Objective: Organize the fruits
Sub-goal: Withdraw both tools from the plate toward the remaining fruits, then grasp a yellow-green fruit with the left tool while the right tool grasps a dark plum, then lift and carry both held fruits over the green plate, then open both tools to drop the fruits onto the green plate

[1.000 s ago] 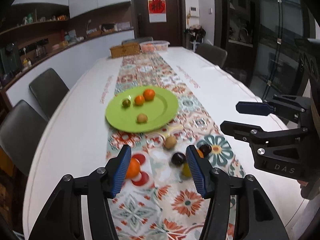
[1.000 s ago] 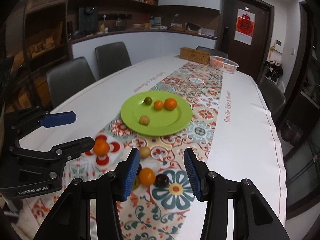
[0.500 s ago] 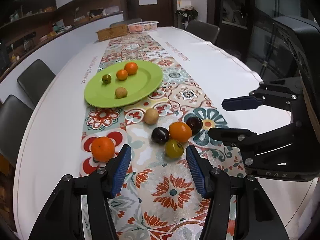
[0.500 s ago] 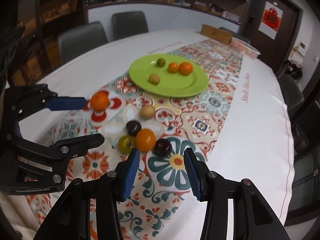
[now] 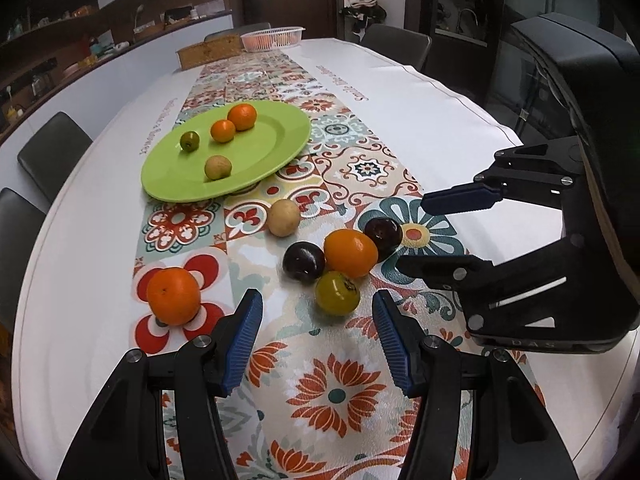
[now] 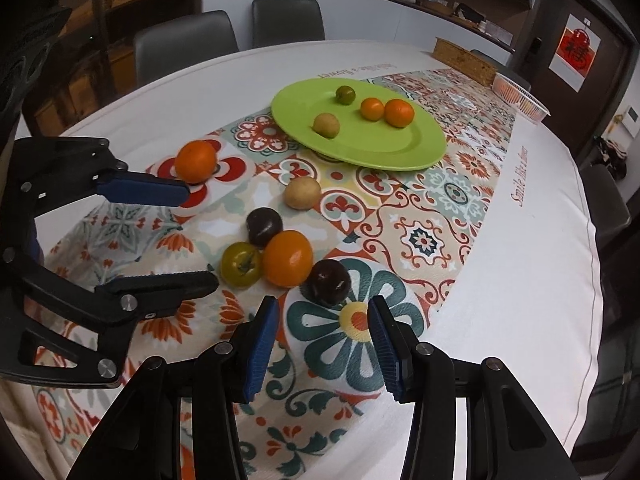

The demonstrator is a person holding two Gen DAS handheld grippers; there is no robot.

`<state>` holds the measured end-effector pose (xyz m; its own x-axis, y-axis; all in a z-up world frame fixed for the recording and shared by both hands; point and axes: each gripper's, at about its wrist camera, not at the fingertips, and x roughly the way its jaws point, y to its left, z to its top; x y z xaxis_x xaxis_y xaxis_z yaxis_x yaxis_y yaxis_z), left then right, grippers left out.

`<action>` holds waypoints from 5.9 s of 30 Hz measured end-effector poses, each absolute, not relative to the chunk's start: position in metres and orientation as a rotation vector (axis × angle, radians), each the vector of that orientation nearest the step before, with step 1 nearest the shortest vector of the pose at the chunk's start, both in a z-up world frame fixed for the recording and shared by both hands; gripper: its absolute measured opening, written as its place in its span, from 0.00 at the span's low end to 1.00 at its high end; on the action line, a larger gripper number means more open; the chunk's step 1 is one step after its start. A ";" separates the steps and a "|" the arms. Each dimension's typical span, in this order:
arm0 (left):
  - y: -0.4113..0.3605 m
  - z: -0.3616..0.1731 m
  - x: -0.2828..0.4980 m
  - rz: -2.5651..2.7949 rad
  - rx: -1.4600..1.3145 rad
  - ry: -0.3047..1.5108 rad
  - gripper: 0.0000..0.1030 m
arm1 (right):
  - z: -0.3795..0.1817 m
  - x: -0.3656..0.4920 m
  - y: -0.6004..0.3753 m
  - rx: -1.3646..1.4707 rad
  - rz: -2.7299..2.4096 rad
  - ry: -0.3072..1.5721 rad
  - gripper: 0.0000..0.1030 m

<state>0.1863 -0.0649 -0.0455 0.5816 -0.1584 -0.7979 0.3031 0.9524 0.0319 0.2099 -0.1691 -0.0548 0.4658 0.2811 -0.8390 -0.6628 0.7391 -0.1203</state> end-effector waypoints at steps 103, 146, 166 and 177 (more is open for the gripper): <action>-0.046 -0.015 0.177 -0.275 0.037 0.855 0.27 | -0.022 0.197 -0.166 -0.251 0.570 0.901 0.26; 0.029 -0.012 0.334 -0.271 0.057 0.887 0.27 | -0.018 0.340 -0.102 -0.159 0.456 0.937 0.26; 0.039 -0.012 0.349 -0.238 0.066 0.881 0.42 | -0.026 0.359 -0.100 -0.147 0.409 0.941 0.33; 0.044 0.020 0.303 -0.203 0.047 0.841 0.42 | 0.007 0.320 -0.106 -0.157 0.419 0.888 0.33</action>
